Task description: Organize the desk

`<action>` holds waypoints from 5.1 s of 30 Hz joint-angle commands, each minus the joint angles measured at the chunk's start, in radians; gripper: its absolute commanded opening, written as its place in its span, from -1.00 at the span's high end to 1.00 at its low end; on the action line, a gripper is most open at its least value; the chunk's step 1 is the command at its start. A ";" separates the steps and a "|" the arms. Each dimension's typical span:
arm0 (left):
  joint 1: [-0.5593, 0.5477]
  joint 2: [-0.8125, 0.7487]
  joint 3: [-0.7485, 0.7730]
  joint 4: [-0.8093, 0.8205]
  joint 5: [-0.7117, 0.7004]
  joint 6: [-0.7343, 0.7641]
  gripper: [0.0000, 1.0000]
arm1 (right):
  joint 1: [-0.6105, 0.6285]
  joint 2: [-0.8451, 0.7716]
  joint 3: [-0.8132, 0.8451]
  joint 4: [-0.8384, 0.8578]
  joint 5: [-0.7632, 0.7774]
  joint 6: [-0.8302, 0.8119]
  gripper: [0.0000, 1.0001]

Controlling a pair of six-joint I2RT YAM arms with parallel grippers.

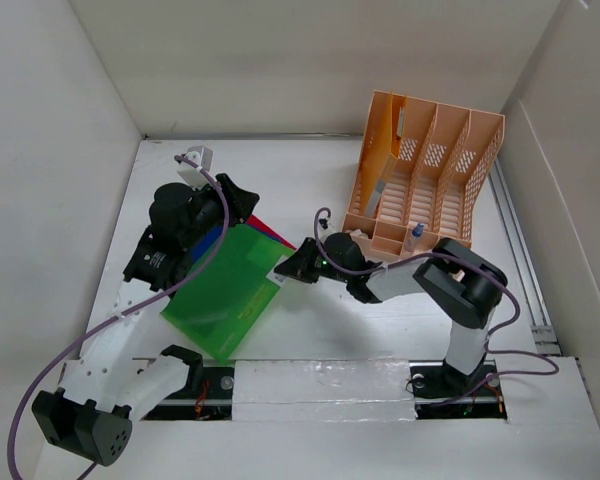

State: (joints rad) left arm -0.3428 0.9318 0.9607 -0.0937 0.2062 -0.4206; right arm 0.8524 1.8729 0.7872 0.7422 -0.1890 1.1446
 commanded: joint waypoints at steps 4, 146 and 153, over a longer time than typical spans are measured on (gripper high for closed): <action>0.004 -0.010 0.001 0.054 0.012 0.005 0.31 | 0.010 -0.199 0.000 -0.101 0.121 -0.207 0.85; 0.004 0.065 0.010 0.058 0.051 0.000 0.31 | -0.311 -0.894 0.437 -0.840 0.789 -0.918 1.00; 0.004 0.062 0.010 0.060 0.039 0.002 0.31 | -0.231 -0.854 0.491 -0.840 0.830 -0.941 1.00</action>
State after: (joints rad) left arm -0.3428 1.0008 0.9607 -0.0772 0.2428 -0.4244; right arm 0.5858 1.0203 1.2015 -0.1585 0.6498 0.2016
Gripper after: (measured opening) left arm 0.345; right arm 0.063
